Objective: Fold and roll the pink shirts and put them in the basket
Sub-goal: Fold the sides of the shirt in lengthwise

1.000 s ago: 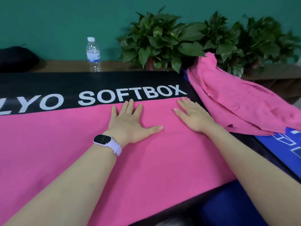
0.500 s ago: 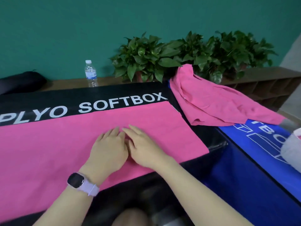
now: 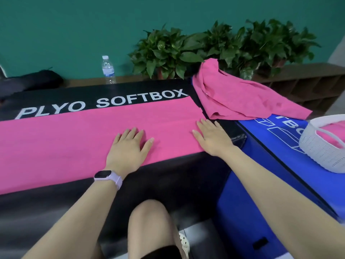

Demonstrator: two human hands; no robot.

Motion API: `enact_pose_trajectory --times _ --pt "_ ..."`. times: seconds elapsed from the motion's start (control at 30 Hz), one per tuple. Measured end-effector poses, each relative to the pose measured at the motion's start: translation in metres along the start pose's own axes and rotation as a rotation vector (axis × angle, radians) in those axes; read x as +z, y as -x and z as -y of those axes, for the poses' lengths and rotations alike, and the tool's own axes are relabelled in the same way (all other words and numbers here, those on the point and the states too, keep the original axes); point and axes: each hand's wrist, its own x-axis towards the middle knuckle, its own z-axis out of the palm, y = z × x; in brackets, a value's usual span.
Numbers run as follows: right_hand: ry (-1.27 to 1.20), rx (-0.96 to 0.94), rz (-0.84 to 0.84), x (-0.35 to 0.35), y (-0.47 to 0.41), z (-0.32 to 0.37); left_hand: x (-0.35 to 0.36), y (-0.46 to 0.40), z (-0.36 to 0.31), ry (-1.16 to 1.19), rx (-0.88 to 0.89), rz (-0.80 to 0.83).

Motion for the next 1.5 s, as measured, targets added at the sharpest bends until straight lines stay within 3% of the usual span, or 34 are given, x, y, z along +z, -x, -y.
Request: enact_pose_trajectory --times 0.07,0.17,0.27,0.53,0.7,0.83,0.93,1.03,1.3,1.5 --pt "0.121 -0.033 -0.009 -0.010 0.008 0.004 -0.005 0.010 -0.005 0.035 0.045 -0.115" --pt "0.206 -0.236 0.007 -0.015 0.034 0.001 -0.010 0.032 -0.002 -0.056 0.204 -0.206" --pt "0.272 -0.332 0.000 -0.009 0.053 -0.006 -0.007 0.049 0.016 -0.182 0.257 -0.150" --pt "0.139 -0.236 -0.262 -0.003 0.054 0.010 -0.012 0.060 0.029 -0.078 0.241 -0.073" --pt "0.082 -0.197 -0.502 -0.013 0.052 0.007 -0.025 0.068 0.029 -0.157 0.329 -0.273" --pt "0.068 -0.152 -0.515 -0.018 0.056 -0.001 -0.031 0.075 0.038 -0.128 0.277 -0.308" --pt "0.046 -0.137 -0.591 -0.031 0.048 0.000 -0.046 0.071 0.041 0.135 0.070 -0.283" --pt "-0.088 -0.075 -0.609 -0.049 0.029 -0.002 -0.061 0.050 0.044 0.239 -0.033 -0.333" --pt "-0.799 0.103 -0.410 -0.097 -0.037 -0.023 -0.090 -0.026 0.080 -0.009 0.021 -0.519" --pt "-1.074 0.238 -0.400 -0.091 -0.115 -0.019 -0.095 -0.112 0.114 -0.028 0.010 -0.501"
